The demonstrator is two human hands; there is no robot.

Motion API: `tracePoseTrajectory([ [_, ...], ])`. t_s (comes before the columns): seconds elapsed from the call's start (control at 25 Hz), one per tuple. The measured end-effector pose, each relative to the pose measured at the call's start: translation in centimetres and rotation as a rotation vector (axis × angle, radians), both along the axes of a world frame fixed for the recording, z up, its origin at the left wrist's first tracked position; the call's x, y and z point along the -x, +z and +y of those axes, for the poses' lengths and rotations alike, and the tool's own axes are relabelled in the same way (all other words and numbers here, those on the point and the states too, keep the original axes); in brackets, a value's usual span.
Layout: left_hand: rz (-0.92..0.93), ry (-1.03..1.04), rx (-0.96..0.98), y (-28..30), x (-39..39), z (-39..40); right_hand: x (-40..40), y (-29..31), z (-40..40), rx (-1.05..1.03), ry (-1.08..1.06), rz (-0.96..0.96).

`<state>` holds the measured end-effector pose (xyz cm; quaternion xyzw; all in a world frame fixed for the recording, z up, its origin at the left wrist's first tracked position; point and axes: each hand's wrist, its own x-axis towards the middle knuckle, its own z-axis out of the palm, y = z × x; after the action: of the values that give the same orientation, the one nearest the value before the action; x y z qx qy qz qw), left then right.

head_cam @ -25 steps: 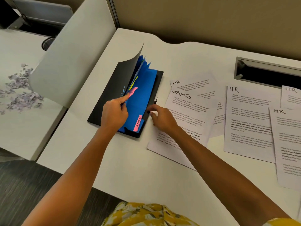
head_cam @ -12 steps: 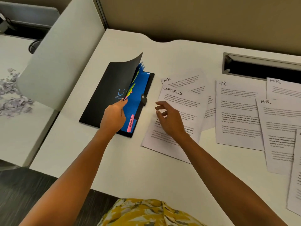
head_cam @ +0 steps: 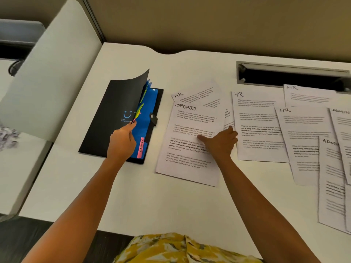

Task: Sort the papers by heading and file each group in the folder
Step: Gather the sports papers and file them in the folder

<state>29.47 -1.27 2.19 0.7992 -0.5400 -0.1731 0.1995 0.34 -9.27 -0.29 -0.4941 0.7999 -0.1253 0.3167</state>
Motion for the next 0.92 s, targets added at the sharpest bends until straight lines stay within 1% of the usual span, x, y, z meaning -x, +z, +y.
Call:
tracePoseTrajectory([
  [0.08,0.006,0.003,0.005,0.1,0.0,-0.1,-0.4,0.0,-0.4,-0.018,0.011,0.044],
  [0.2,0.017,0.007,0.014,-0.1,0.0,0.0,-0.8,0.4,-0.6,-0.028,-0.030,0.033],
  [0.4,0.039,0.020,0.036,-0.3,-0.1,0.0,-0.8,0.3,-0.4,-0.012,-0.104,-0.066],
  [0.48,0.048,0.013,0.046,-0.4,-0.4,0.0,-0.3,0.3,-0.6,-0.017,-0.098,-0.088],
  [0.56,0.055,0.005,0.048,-0.5,-0.5,0.1,0.4,0.4,-0.7,-0.017,-0.087,-0.165],
  [0.76,0.054,0.020,0.059,-0.7,-0.5,0.1,2.3,-0.1,-1.0,-0.001,-0.081,-0.515],
  [0.84,0.058,0.021,0.069,-0.6,-0.4,0.1,2.4,0.2,-0.8,0.018,-0.029,-0.552],
  [0.92,0.054,0.022,0.080,-0.5,-0.4,0.2,2.2,0.3,-0.7,0.066,0.053,-0.508],
])
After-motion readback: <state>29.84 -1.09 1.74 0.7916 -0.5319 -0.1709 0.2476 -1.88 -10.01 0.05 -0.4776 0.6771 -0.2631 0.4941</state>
